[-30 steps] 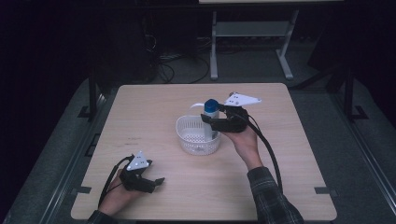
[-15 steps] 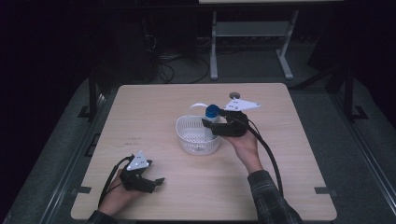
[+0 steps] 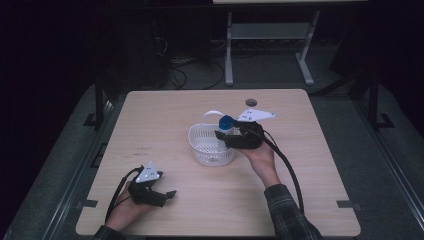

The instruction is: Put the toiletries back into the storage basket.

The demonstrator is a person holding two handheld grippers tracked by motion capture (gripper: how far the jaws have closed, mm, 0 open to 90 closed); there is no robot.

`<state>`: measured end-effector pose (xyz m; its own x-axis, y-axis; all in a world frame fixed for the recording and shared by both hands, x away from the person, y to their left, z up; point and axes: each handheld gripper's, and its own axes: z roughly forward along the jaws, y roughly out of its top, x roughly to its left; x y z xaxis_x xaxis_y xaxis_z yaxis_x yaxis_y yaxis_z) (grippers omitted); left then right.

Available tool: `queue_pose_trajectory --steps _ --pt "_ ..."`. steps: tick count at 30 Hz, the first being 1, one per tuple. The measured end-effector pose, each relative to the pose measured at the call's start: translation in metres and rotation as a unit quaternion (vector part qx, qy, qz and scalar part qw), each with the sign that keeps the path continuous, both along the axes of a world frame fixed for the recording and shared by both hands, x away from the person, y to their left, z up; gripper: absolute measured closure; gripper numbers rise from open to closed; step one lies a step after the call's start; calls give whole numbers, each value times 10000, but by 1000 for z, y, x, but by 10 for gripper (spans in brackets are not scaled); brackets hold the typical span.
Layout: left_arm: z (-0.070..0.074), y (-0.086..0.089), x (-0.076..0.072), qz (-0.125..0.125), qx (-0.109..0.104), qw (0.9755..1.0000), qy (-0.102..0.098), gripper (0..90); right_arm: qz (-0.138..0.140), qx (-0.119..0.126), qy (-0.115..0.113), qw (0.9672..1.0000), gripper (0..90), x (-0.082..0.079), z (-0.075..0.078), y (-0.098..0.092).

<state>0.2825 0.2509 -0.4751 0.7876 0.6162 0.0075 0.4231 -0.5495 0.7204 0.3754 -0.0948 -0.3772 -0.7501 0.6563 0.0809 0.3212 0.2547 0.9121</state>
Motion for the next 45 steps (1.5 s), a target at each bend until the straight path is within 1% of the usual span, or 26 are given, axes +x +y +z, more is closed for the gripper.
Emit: queue_pose_trajectory --steps 3,8,14,25,42,43,45 --pt "0 0 0 2 0 10000 1 129 -26 -2 -5 10000 341 -1 -2 0" --pt "0 0 0 5 -8 10000 8 129 -37 -86 64 9999 341 -2 -9 0" --pt "0 0 0 13 -23 10000 11 129 -58 -188 111 9997 341 -1 -13 1" --pt "0 0 0 11 -22 10000 12 129 -37 -316 143 9994 339 -1 -16 4" --pt "0 0 0 10 -21 10000 12 129 -32 -349 93 9993 336 -2 -16 5" --pt "0 0 0 10 -21 10000 11 129 -27 -335 88 9994 333 -2 -16 5" --pt "0 0 0 10 -22 10000 11 129 -44 -292 65 9995 273 -2 -15 4"
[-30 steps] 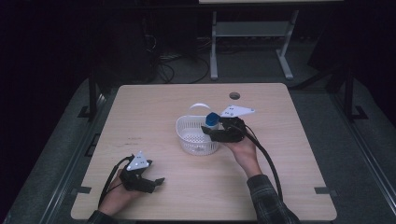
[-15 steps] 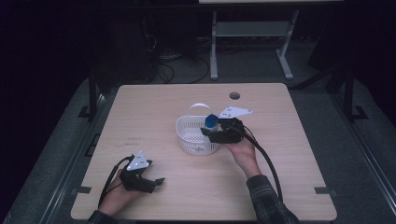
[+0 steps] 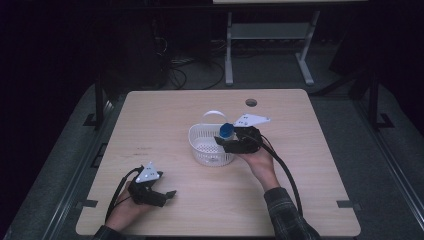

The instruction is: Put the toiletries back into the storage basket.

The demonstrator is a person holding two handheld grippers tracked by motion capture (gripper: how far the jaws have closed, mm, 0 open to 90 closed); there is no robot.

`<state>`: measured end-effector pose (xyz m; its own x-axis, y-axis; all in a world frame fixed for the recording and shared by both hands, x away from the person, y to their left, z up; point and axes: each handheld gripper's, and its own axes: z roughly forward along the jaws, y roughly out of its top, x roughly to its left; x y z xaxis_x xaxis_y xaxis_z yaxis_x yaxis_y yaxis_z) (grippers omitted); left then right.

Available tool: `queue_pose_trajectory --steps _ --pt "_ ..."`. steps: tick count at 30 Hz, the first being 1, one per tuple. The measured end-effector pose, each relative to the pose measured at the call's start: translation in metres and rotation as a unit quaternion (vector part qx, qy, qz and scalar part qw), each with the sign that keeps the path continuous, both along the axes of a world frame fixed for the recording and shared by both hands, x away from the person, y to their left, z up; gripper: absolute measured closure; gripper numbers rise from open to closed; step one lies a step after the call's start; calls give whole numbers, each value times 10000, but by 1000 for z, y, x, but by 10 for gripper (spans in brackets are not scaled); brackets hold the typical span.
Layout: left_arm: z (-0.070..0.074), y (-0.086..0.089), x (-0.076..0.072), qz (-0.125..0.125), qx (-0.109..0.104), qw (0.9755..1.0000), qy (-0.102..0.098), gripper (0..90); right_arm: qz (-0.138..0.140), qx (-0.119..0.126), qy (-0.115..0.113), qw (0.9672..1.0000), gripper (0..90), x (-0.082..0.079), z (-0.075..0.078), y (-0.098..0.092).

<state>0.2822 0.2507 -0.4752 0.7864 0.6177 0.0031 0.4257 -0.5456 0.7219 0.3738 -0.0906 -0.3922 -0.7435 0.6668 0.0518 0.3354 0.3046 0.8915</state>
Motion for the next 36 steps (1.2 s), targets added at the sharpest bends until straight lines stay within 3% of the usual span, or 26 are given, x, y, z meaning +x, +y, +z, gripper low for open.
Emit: queue_pose_trajectory --steps 1,3,10,21,30,36 --pt "0 0 0 0 0 10000 0 129 0 0 0 10000 273 0 0 0" --pt "0 0 0 -1 1 10000 2 129 -5 -6 22 10000 178 1 -1 0" --pt "0 0 0 -3 3 10000 -2 129 -167 -70 226 9996 0 3 -3 1" --pt "0 -1 -1 8 -7 10000 -7 128 -174 -62 283 9994 0 -2 2 -7" --pt "0 -1 -1 4 -9 10000 -6 129 -180 -15 259 9995 0 -12 9 -25" --pt "0 -1 -1 7 -13 10000 -12 129 -266 -132 281 9992 0 -18 6 -38"
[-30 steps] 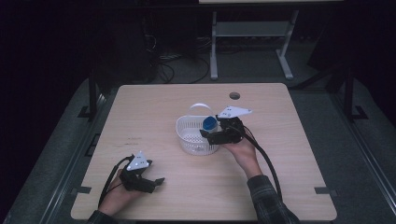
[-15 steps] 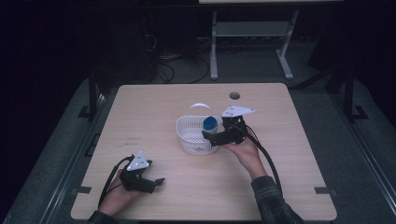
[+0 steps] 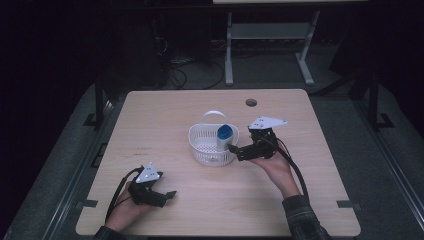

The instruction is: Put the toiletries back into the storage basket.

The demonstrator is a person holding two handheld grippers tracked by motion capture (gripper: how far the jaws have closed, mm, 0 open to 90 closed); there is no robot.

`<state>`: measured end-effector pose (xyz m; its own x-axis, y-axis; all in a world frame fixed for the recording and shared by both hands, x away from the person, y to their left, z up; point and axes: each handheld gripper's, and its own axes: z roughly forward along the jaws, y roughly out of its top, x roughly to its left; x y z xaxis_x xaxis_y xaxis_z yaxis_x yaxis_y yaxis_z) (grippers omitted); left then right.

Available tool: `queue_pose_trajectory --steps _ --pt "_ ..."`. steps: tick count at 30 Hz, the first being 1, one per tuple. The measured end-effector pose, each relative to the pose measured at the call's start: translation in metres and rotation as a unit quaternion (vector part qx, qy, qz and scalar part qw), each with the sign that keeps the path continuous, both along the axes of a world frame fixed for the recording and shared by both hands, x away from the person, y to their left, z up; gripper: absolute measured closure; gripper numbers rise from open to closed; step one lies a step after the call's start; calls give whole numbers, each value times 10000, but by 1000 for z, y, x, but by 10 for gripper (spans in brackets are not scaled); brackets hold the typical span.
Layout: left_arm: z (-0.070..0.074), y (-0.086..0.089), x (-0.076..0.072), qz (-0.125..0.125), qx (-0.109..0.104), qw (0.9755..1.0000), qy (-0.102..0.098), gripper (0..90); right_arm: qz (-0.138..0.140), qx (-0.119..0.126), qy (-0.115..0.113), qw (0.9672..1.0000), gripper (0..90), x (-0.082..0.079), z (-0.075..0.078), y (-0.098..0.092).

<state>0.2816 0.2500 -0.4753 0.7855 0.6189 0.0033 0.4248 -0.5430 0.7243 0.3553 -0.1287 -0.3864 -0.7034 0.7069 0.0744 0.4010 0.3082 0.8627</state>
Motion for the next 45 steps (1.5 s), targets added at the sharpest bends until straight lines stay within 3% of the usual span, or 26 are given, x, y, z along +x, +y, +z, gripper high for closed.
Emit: queue_pose_trajectory --steps 7,15,31,45 --pt "0 0 0 -2 2 10000 -15 129 -86 78 26 9999 0 -9 -7 -18" --pt "0 0 0 -2 0 10000 -9 129 -201 -10 107 9997 0 -20 -14 -38" --pt "0 0 0 -4 -4 10000 -1 129 -537 -253 329 9977 0 -50 -36 -85" --pt "0 0 0 -7 -5 10000 11 129 -624 -560 608 9946 0 -74 -58 -109"
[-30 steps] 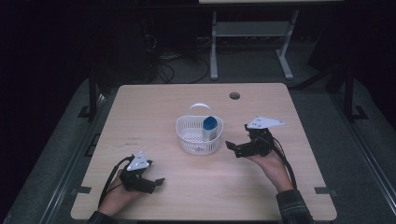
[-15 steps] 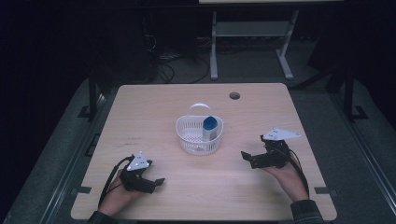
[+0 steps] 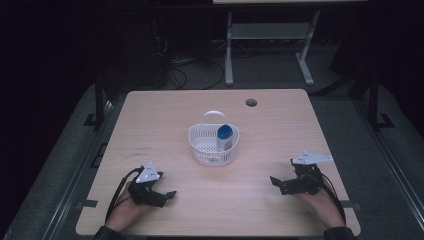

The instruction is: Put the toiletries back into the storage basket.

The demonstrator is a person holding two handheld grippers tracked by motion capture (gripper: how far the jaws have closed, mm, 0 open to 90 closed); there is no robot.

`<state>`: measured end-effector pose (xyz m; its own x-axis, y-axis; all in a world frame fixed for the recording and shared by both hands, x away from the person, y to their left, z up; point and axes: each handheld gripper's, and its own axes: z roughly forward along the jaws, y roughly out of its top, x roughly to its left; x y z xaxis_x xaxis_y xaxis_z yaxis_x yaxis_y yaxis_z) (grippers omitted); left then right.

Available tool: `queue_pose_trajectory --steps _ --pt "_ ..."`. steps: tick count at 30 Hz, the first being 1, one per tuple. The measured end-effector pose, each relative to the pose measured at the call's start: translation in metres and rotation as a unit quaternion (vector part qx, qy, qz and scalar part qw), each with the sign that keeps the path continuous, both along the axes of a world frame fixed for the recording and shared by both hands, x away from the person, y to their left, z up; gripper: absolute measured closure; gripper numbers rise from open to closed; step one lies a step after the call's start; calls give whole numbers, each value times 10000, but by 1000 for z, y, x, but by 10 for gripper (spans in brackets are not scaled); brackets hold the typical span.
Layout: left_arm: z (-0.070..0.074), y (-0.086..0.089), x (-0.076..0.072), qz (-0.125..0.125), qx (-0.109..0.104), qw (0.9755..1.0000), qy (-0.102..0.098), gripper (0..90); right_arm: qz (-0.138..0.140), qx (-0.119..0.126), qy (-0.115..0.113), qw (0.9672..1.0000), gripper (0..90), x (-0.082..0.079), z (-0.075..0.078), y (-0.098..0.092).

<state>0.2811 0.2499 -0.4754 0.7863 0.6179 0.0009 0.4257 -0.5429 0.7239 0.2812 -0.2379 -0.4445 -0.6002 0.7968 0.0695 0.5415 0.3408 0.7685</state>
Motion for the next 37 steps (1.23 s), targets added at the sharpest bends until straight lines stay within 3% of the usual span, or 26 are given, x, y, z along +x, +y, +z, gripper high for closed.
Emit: queue_pose_trajectory --steps 5,11,20,24,30,37 --pt "0 0 0 -14 14 10000 5 129 -72 -62 129 9999 0 -8 -7 -9" --pt "0 0 0 -20 32 10000 3 129 -170 -285 263 9991 0 -21 -19 -22" --pt "0 0 0 -20 32 10000 1 129 -257 -672 480 9963 0 -28 -32 -32" --pt "0 0 0 -19 31 10000 1 129 -292 -630 515 9963 0 -28 -34 -36" --pt "0 0 0 -20 32 10000 0 129 -263 -485 311 9980 0 -29 -38 -39" --pt "0 0 0 -15 30 10000 1 129 -278 -483 313 9980 0 -29 -39 -39"
